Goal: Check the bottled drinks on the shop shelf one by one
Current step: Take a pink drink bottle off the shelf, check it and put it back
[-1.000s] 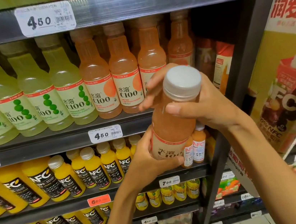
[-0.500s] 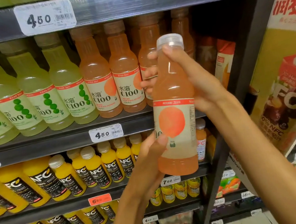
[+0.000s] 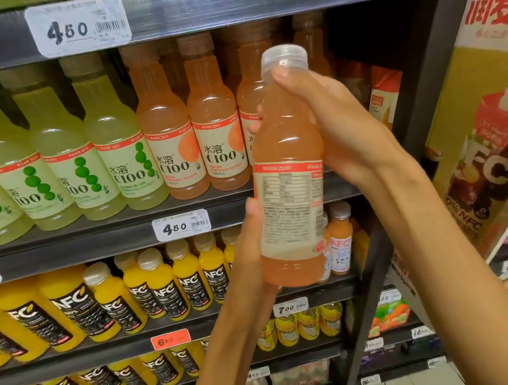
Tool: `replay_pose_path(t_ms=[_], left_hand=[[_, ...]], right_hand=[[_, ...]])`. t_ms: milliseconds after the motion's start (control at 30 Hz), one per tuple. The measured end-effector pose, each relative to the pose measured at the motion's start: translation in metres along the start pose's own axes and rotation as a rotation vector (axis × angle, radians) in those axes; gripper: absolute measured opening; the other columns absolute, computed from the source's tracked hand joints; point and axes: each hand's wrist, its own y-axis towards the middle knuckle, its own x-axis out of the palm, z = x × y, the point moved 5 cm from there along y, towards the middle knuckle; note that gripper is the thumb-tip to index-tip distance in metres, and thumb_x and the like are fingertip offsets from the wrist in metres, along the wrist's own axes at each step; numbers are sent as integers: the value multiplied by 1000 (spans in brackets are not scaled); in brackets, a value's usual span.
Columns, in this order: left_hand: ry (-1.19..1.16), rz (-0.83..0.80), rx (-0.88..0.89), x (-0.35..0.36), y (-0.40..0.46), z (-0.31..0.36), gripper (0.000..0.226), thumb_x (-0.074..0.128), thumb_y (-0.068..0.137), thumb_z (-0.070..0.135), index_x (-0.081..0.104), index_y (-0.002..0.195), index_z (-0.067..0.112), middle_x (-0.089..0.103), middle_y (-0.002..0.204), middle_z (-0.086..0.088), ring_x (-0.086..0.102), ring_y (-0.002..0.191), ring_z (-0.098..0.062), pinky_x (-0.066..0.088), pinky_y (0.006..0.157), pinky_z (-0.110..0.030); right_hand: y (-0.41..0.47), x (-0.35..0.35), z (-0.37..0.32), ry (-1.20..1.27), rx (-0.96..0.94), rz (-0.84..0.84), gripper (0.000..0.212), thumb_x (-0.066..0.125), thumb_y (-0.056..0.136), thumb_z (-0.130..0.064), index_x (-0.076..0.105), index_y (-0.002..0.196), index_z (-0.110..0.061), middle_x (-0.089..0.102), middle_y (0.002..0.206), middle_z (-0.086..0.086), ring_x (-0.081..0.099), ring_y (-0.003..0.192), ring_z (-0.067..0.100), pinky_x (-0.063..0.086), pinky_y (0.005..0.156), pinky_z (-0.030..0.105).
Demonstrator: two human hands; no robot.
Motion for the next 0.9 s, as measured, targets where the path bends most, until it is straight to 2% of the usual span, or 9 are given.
replay_pose_path(t_ms=[67,133,300,400,467,567,733,833,900], left_hand=[[-140,-106,-66,8,-1,-4,70,42,84,70,60,127,17,71,102,-13,69,84,-24,56,68,-35],[-167,-118,-81,11,-2,-9,74,42,85,69,57,129,11,70,101,-15,68,83,-25,56,68,-36],[176,106,3,-6,-3,-6,60,39,78,73,68,113,34,72,111,2,68,104,-14,53,86,-32],[280,111,47,-4,-4,-2,63,44,76,70,61,119,29,72,109,7,68,102,-10,55,82,-25],[238,99,28,1,-4,-1,58,48,79,66,62,118,25,73,108,2,69,100,-14,57,80,-28],[-5,44,-74,6,-5,-1,73,53,75,70,61,124,16,71,108,-13,69,91,-26,56,78,-41],[-395,-211,-227,26,-14,-5,77,50,84,65,51,130,3,66,100,-16,67,81,-26,54,71,-35],[-310,-205,-200,24,-15,-6,77,45,83,67,55,128,5,68,105,-15,68,86,-25,56,75,-37],[-169,-114,-158,14,-14,-6,75,43,82,68,56,131,12,67,117,-14,66,102,-27,53,89,-43]], right_hand=[[1,6,4,170,51,-80,22,53,93,-26,56,108,-10,69,84,6,69,86,25,57,82,38],[2,11,7,260,75,-120,22,51,93,-25,53,109,-10,65,80,6,67,77,22,56,74,36],[-2,2,5,16,-11,5,11,58,94,-22,54,96,-13,64,71,1,65,65,16,54,60,29],[-4,-3,2,-108,-58,135,16,62,93,-28,58,100,-15,69,71,-1,69,68,15,55,59,25],[-3,-3,2,-136,-9,131,24,59,93,-36,58,105,-15,71,73,-2,71,72,14,55,60,24],[-4,-4,0,-109,37,70,25,53,96,-38,58,104,-15,73,75,-1,72,76,16,56,63,25],[-9,8,11,286,105,-39,22,52,94,-28,54,108,-12,67,80,7,69,75,20,58,68,31],[-9,11,8,275,71,-68,15,48,97,-24,52,103,-11,61,74,5,64,64,16,55,61,28],[-10,9,4,198,50,-45,14,50,98,-24,52,101,-11,63,72,4,65,64,16,56,61,28]])
